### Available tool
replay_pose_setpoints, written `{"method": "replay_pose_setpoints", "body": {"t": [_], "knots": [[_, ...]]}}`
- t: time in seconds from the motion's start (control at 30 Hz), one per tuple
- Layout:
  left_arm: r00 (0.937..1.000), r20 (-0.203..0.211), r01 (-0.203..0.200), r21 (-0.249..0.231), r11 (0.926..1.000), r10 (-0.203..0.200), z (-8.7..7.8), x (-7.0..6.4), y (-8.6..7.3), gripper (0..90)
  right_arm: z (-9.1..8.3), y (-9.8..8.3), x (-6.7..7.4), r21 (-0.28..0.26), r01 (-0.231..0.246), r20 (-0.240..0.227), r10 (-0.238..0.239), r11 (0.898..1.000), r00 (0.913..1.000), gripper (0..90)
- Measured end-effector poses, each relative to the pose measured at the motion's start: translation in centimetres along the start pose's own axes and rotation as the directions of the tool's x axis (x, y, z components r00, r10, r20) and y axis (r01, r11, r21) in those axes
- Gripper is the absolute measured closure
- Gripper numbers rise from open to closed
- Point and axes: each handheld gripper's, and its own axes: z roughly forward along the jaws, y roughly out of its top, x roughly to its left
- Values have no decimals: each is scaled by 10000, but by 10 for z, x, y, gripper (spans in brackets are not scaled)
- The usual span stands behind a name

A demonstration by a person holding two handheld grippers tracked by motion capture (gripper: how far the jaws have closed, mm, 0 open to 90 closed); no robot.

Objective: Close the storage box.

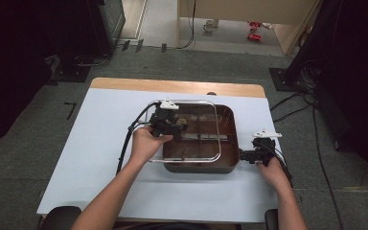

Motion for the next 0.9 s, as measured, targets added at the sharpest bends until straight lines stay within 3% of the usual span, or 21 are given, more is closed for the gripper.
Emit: {"method": "replay_pose_setpoints", "body": {"t": [0.1, 0.27, 0.43, 0.6, 0.73, 0.9], "knots": [[9998, 31, -205, 169, 9996, 205, 8, -8, 2, 595, 0, 0, 0, -4, 0, 1, 0, 10000, 10000, 0], [9996, 270, -100, 203, 9997, 95, 21, -16, 4, 595, 0, 0, 0, -4, 1, 0, -1, 10000, 10000, 0], [9998, 98, -172, 235, 9996, 170, 35, -22, 12, 595, 0, 0, 0, -14, -25, -2, 25, 10000, 10000, 0], [9995, 245, -182, 272, 9995, 175, 49, -27, 17, 595, 0, 0, 0, 1, -16, -7, 16, 10000, 10000, 0], [9994, -1, -350, 493, 9982, 351, 56, -30, 16, 595, 0, 0, 0, 4, -31, -4, 31, 10000, 10000, 0], [9991, -23, -431, 527, 9977, 432, 58, -35, 15, 595, 0, 0, 0, 7, -31, -6, 31, 10000, 10000, 0]]}}
